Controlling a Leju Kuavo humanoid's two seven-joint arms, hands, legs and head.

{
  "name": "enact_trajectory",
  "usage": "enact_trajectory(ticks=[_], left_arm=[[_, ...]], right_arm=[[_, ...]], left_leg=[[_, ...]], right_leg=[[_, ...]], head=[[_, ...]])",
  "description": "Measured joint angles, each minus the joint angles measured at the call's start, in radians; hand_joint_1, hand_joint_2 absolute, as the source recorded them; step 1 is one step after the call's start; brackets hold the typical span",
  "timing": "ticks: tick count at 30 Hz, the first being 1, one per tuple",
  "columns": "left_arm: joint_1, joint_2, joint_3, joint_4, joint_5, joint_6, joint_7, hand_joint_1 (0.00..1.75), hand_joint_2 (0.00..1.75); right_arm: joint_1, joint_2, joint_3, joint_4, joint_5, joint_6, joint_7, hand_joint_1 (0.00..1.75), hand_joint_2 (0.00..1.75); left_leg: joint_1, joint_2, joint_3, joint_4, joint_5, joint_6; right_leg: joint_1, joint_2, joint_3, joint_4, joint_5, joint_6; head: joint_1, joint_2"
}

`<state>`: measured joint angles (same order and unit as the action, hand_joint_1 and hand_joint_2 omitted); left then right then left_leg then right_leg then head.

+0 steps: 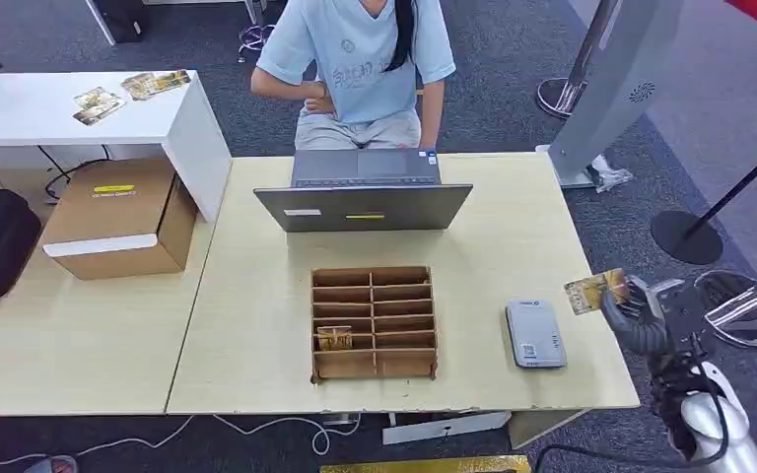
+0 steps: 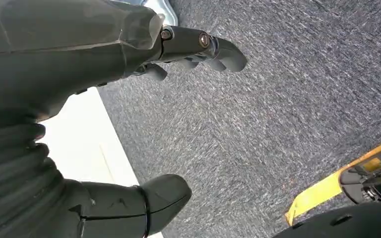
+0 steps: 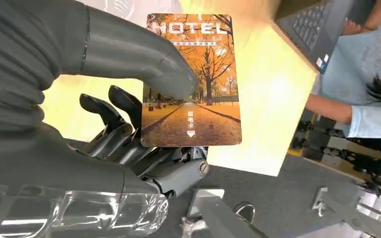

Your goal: Pass the card to the sensor for recognition and then transmit it.

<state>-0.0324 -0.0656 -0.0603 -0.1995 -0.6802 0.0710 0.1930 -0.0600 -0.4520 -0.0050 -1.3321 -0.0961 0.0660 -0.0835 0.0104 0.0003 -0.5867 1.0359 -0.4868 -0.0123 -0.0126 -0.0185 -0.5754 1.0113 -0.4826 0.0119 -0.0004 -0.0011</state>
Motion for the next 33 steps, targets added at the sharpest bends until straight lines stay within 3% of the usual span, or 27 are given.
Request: enact_trajectory(ticks=[13,33], left_arm=[[-0.001,-0.003,0.000,0.000,-0.017,0.000,0.000,0.00,1.75],[-0.002,-0.005,0.016,0.000,-0.027,-0.008,0.000,0.00,1.75]], right_arm=[[-0.016,0.070,0.024,0.059,0.140,0.000,-0.011,1.75,1.75],[-0.106,0.134,0.079,0.212,0.194,-0.017,0.000,1.75,1.75]], left_leg=[[0.000,0.000,0.000,0.000,0.000,0.000],[0.000,0.000,0.000,0.000,0.000,0.000]], right_leg=[[0.000,0.000,0.000,0.000,0.000,0.000],[0.000,0.000,0.000,0.000,0.000,0.000]], head=[[0.000,0.000],[0.000,0.000]])
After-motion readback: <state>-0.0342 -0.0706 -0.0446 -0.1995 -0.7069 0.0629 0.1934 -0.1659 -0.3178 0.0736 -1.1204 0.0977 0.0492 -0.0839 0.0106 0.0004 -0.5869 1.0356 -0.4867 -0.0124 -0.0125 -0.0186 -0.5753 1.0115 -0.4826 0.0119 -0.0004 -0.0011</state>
